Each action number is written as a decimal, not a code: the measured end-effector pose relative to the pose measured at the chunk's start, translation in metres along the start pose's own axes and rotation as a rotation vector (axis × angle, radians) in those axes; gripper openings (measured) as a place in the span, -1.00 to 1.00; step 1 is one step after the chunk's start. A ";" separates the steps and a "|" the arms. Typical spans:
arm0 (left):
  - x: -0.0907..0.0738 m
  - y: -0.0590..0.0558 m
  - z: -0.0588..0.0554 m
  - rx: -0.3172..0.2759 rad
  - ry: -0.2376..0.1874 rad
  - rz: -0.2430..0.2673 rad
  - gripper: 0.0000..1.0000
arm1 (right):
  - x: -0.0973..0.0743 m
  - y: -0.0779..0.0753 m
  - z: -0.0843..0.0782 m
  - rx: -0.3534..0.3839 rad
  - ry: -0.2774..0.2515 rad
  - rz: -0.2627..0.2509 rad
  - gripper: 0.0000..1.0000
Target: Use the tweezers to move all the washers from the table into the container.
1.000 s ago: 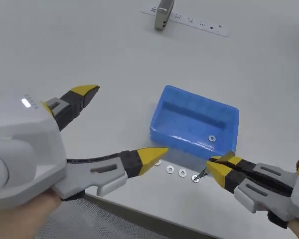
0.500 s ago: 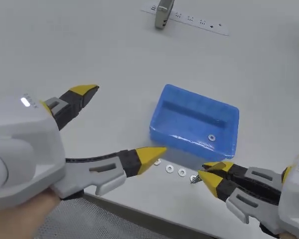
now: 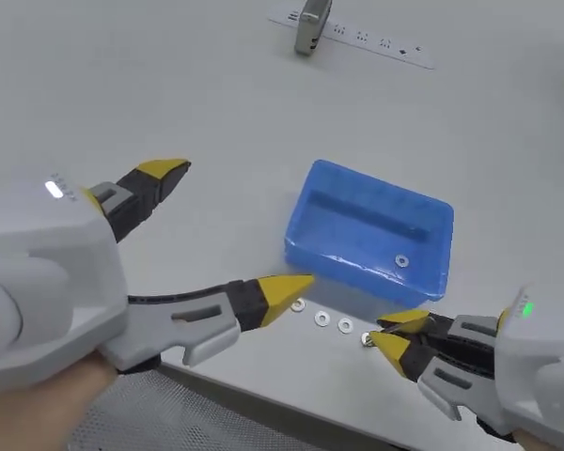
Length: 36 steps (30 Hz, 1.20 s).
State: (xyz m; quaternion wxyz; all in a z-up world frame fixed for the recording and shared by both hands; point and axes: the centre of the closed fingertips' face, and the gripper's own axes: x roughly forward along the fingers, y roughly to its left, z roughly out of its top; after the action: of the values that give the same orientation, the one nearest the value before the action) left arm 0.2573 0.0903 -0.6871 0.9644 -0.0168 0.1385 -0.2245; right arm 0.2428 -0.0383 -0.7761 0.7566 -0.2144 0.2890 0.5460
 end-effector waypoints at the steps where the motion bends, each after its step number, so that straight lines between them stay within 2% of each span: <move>1: 0.000 0.000 0.000 -0.001 -0.002 0.001 0.77 | -0.002 0.000 0.005 0.005 -0.012 0.004 -0.95; 8: 0.000 -0.002 0.001 0.003 -0.006 -0.006 0.77 | -0.020 -0.011 0.042 0.009 -0.078 0.011 -0.95; 11: 0.000 -0.002 0.001 0.007 -0.006 -0.006 0.78 | -0.025 -0.019 0.053 0.016 -0.105 -0.005 -0.95; 15: 0.000 -0.002 0.001 0.009 -0.006 -0.007 0.78 | -0.024 -0.043 0.065 0.055 -0.142 -0.050 -0.95; 17: 0.000 -0.002 0.001 0.009 -0.004 -0.008 0.77 | -0.020 -0.053 0.064 0.072 -0.136 -0.067 -0.95; 21: 0.000 -0.003 0.001 0.011 -0.005 -0.011 0.77 | -0.004 -0.077 0.052 0.119 -0.090 -0.098 -0.95; 25: 0.000 -0.002 0.001 0.010 -0.005 -0.009 0.77 | 0.008 -0.089 0.044 0.152 -0.064 -0.101 -0.95; 31: 0.000 -0.002 0.002 0.005 -0.006 -0.010 0.76 | 0.025 -0.093 0.034 0.172 -0.027 -0.085 -0.95; 36: 0.000 -0.002 0.001 0.004 -0.002 -0.006 0.76 | 0.032 -0.092 0.030 0.176 -0.010 -0.077 -0.94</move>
State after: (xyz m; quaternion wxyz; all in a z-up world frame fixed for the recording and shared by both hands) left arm 0.2570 0.0889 -0.6859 0.9639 -0.0153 0.1369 -0.2279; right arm 0.3436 -0.0257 -0.7746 0.7944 -0.1553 0.3234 0.4901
